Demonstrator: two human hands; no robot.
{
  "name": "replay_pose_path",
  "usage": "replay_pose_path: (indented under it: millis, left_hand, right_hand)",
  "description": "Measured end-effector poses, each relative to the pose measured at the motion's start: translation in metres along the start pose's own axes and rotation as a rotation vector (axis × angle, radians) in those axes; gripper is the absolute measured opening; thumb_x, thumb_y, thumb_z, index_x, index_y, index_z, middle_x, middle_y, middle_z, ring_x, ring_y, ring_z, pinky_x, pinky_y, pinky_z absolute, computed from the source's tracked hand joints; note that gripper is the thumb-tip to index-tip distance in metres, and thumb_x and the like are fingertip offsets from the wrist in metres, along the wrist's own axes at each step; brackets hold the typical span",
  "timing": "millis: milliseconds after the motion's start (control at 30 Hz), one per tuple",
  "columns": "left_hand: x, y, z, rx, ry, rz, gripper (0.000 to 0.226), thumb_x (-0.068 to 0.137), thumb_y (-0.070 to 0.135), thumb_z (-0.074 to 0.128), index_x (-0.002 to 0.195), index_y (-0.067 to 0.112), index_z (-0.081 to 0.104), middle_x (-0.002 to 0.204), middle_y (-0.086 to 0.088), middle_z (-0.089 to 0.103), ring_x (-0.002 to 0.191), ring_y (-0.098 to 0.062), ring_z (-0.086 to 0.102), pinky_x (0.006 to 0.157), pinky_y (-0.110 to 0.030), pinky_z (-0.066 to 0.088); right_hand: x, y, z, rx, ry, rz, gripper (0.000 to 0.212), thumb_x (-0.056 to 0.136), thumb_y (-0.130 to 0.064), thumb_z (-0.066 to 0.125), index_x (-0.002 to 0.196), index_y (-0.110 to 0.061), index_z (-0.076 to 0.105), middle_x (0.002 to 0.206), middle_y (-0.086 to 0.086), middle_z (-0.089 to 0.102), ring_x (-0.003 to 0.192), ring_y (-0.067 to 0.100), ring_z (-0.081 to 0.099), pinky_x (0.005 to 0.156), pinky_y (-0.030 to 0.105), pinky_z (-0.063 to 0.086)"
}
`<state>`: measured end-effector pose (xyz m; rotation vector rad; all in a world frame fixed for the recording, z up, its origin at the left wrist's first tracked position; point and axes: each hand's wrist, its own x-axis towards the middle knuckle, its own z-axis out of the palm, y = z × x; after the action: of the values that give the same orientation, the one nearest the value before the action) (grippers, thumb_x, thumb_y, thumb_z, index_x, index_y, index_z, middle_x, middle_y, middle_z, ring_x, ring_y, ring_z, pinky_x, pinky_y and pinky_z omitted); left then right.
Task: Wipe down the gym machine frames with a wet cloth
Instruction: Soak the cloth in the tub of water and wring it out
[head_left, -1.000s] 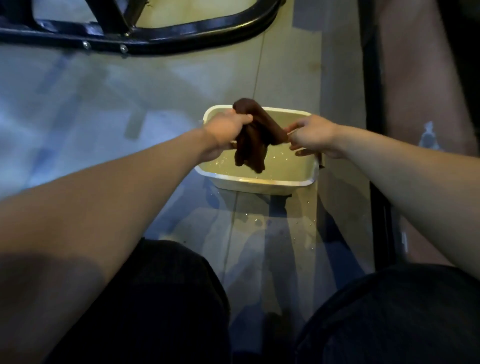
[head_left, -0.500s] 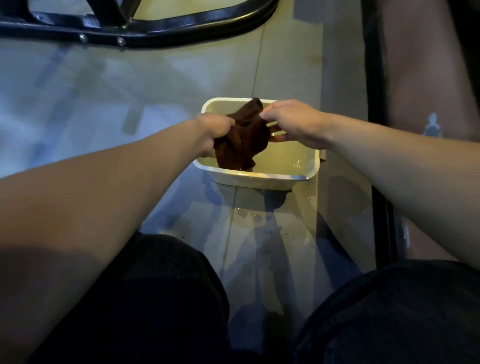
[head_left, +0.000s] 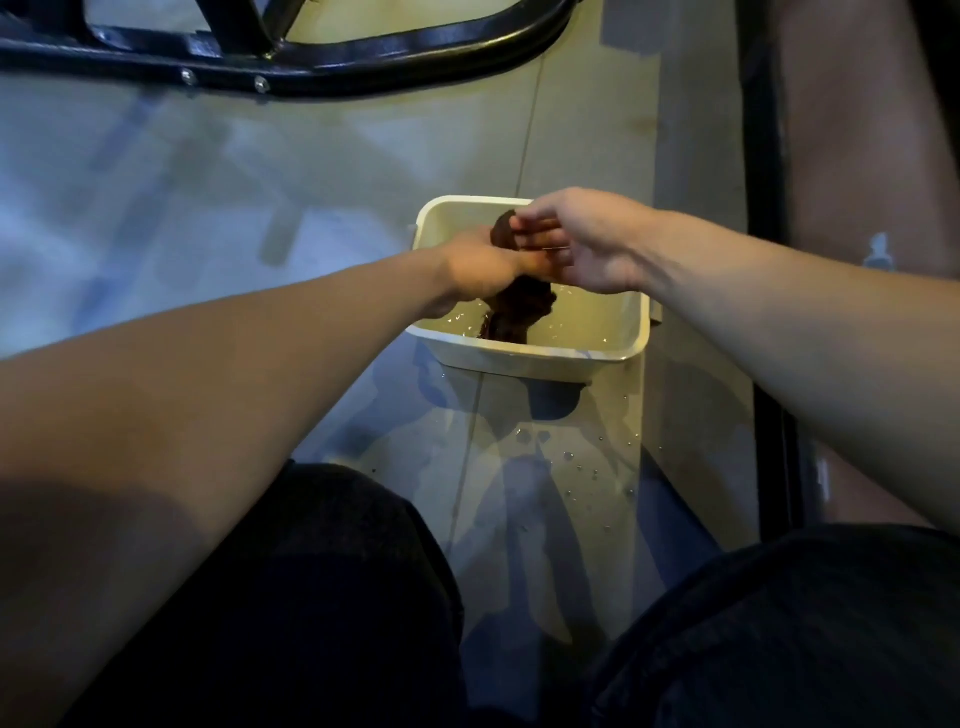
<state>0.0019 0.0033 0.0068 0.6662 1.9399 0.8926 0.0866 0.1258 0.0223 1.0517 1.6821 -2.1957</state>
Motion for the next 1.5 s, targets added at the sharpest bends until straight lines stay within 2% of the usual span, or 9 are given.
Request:
replay_pose_path:
  millis: [167,333,400,600,733,900,1133,1267,1500]
  left_hand:
    - [-0.001,-0.004,-0.015,-0.050,0.229,-0.025,0.033,0.099,0.002,0.041,0.105,0.013,0.071,0.091,-0.005,0.066,0.085,-0.017,0.062,0.058,-0.018,0.049]
    - [-0.018,0.023,-0.015,-0.571,0.353,-0.083,0.023,0.101,0.009,0.044,0.103,0.011,0.067,0.079,-0.007,0.065,0.044,-0.006,0.062,0.035,-0.016,0.042]
    - [-0.022,0.025,-0.021,-0.596,0.362,-0.090,0.019,0.099,0.012,0.051,0.105,0.010,0.069,0.079,-0.006,0.065,0.047,-0.006,0.063,0.036,-0.015,0.041]
    - [-0.010,0.028,-0.050,-0.328,0.276,-0.094,0.021,0.096,0.022,0.068,0.112,0.009,0.068,0.102,-0.010,0.074,0.091,-0.021,0.071,0.058,-0.028,0.057]
    - [0.001,0.041,-0.041,0.058,0.116,-0.069,0.023,0.093,0.024,0.074,0.114,0.017,0.069,0.105,-0.010,0.073,0.099,-0.028,0.070,0.087,-0.041,0.061]
    - [0.010,0.042,-0.033,0.032,0.124,-0.070,0.017,0.101,0.024,0.061,0.113,0.013,0.064,0.106,-0.013,0.068,0.098,-0.029,0.066,0.089,-0.037,0.058]
    - [0.011,0.007,-0.075,-0.070,0.123,0.016,0.025,0.101,0.034,0.064,0.115,0.014,0.068,0.107,-0.010,0.074,0.097,-0.023,0.072,0.078,-0.029,0.059]
    - [0.013,-0.004,-0.093,0.042,0.120,-0.018,0.023,0.104,0.032,0.058,0.113,0.013,0.068,0.104,-0.011,0.075,0.095,-0.022,0.074,0.082,-0.034,0.060]
    - [0.018,-0.010,-0.094,0.236,0.078,-0.057,0.024,0.108,0.021,0.050,0.115,0.006,0.067,0.111,-0.015,0.070,0.105,-0.027,0.068,0.094,-0.042,0.058]
  right_hand:
    - [0.007,0.011,-0.015,-0.238,0.284,-0.106,0.024,0.098,-0.015,0.066,0.122,-0.017,0.064,0.107,0.004,0.064,0.095,0.016,0.060,0.090,0.033,0.059]
    - [0.015,0.033,-0.002,-0.644,0.084,-0.016,0.044,0.095,-0.027,0.070,0.135,-0.018,0.056,0.118,0.007,0.063,0.105,0.020,0.058,0.095,0.039,0.054]
    - [0.021,0.038,0.008,-0.688,0.060,-0.019,0.050,0.094,-0.034,0.072,0.137,-0.016,0.056,0.119,0.007,0.065,0.099,0.019,0.060,0.086,0.035,0.051]
    - [0.018,0.059,0.017,-0.586,0.250,-0.229,0.051,0.095,-0.036,0.073,0.131,-0.021,0.042,0.107,-0.001,0.063,0.097,0.016,0.065,0.077,0.032,0.054]
    - [0.023,0.064,0.025,-0.799,0.063,-0.288,0.055,0.093,-0.039,0.074,0.141,-0.021,0.053,0.124,-0.001,0.067,0.111,0.018,0.062,0.092,0.028,0.048]
    - [0.040,0.051,0.015,-0.958,0.112,-0.278,0.014,0.104,-0.024,0.056,0.110,-0.018,0.066,0.107,0.007,0.070,0.102,0.030,0.066,0.085,0.036,0.052]
    - [0.031,0.019,-0.034,-0.718,0.140,-0.145,0.025,0.108,-0.026,0.051,0.120,-0.010,0.067,0.110,0.005,0.072,0.106,0.020,0.067,0.080,0.029,0.058]
    - [0.024,0.029,-0.036,-0.595,0.306,-0.247,0.038,0.108,-0.045,0.048,0.113,-0.012,0.067,0.104,0.009,0.072,0.101,0.023,0.068,0.086,0.036,0.057]
    - [0.012,0.019,-0.025,-0.664,0.509,-0.510,0.033,0.106,-0.045,0.053,0.096,-0.016,0.064,0.086,-0.001,0.064,0.081,0.012,0.059,0.065,0.027,0.046]
